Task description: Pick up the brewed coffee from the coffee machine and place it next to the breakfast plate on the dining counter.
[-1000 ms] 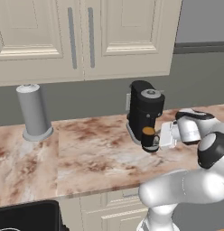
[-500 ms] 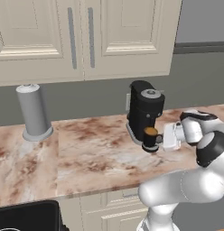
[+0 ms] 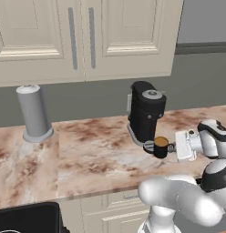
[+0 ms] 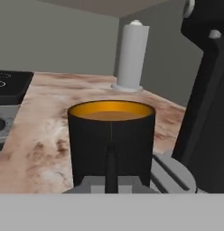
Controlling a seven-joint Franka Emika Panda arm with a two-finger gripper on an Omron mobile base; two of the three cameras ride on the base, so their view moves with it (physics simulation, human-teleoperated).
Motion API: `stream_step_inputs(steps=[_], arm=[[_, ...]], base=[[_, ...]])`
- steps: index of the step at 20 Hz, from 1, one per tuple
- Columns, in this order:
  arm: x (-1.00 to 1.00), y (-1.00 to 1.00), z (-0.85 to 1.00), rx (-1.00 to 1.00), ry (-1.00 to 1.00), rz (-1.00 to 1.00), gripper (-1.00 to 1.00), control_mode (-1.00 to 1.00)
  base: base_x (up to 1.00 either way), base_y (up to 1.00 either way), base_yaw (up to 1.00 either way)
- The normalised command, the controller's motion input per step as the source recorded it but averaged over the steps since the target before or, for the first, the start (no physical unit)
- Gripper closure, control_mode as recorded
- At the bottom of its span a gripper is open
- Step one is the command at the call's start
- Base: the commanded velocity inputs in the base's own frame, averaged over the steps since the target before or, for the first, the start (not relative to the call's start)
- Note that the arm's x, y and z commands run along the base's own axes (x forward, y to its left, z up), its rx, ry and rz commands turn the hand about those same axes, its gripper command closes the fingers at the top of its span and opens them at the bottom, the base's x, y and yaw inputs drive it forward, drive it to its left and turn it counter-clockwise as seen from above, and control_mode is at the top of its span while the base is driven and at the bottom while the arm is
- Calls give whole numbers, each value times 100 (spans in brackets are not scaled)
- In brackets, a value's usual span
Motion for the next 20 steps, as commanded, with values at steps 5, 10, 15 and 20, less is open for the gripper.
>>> stream_step_inputs(steps=[5,10,15,20], arm=[[-68,0,47,0,0,3,100,-100],[-42,0,79,8,3,3,100,-100],[-12,0,80,18,10,2,100,-100],[-37,2,69,18,14,5,100,-100]], base=[[0,0,0],[0,0,0],[0,0,0],[0,0,0]])
